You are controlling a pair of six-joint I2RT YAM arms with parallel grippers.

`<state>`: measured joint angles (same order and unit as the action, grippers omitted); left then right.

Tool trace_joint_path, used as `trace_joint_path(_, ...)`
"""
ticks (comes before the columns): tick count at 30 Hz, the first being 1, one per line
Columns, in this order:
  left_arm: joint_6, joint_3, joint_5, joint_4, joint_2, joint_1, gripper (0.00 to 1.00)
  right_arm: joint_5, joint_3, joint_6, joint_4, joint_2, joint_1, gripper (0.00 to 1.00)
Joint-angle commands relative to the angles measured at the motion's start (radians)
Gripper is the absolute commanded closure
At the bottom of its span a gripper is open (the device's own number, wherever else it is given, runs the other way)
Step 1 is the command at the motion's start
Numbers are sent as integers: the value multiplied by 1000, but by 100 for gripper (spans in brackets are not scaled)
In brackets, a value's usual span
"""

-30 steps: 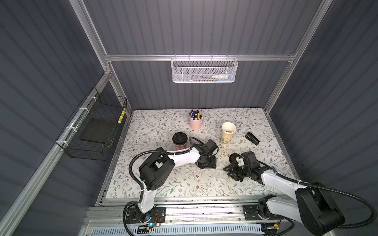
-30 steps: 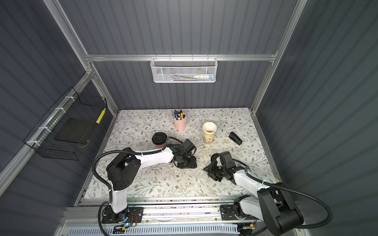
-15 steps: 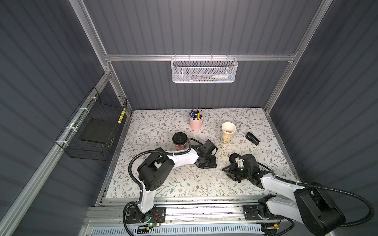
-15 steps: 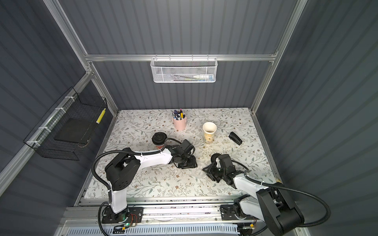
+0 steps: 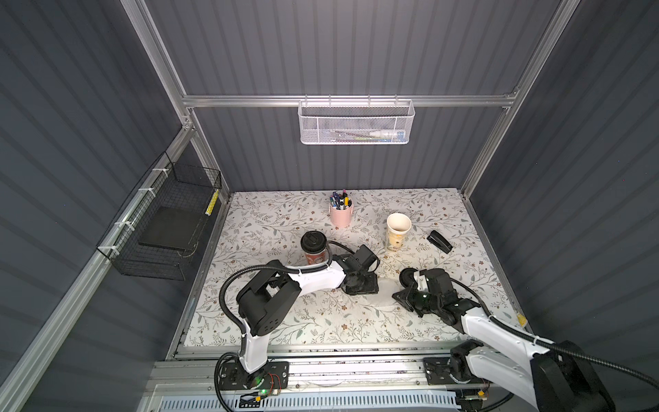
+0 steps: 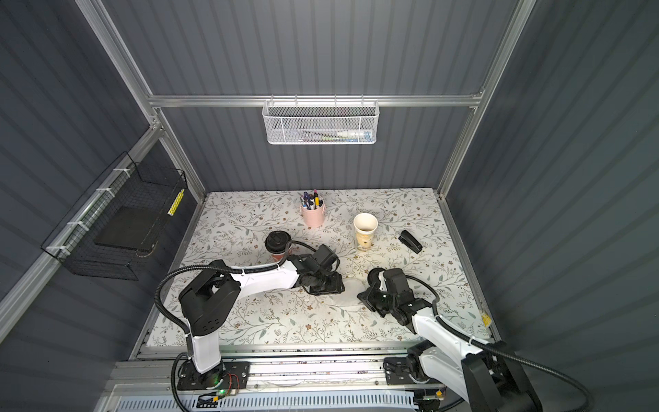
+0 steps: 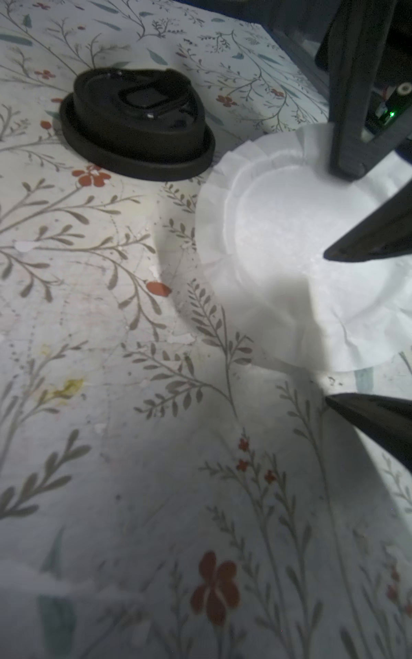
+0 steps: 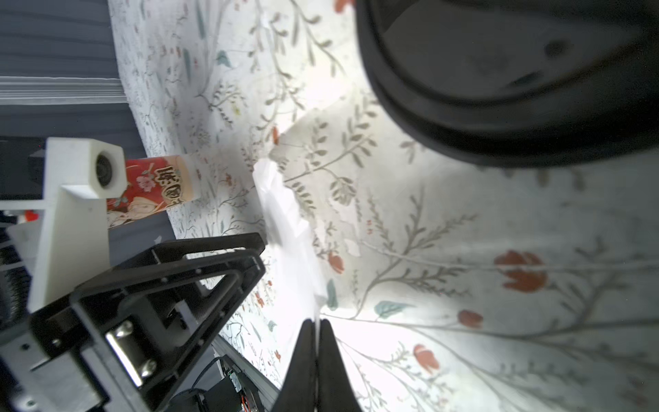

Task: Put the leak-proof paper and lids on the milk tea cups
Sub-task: Pick up the leak-proof paper from the center of the board, then place the leak-proof paper at the cup.

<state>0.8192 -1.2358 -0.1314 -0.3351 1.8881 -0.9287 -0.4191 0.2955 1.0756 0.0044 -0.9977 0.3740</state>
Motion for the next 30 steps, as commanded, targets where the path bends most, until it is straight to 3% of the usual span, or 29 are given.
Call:
trace_joint_path(1,-33,-62,101,-53,-87,0,35,41,56,-46,-132,70,3,100)
trace_joint_path(8,-20,-168,161,-42,-148,25,30,179,267,-144,-505,250,-24,100)
trace_joint_path(13,-1,-269,116,11,-144,76,28,116,480,-281,-674,228,-134,100)
trace_joint_path(20,83,-344,-20,114,-86,156,28,-83,690,-395,-645,48,-302,100)
trace_joint_path(30,125,-396,-70,180,7,187,25,-202,856,-402,-479,-319,-390,100)
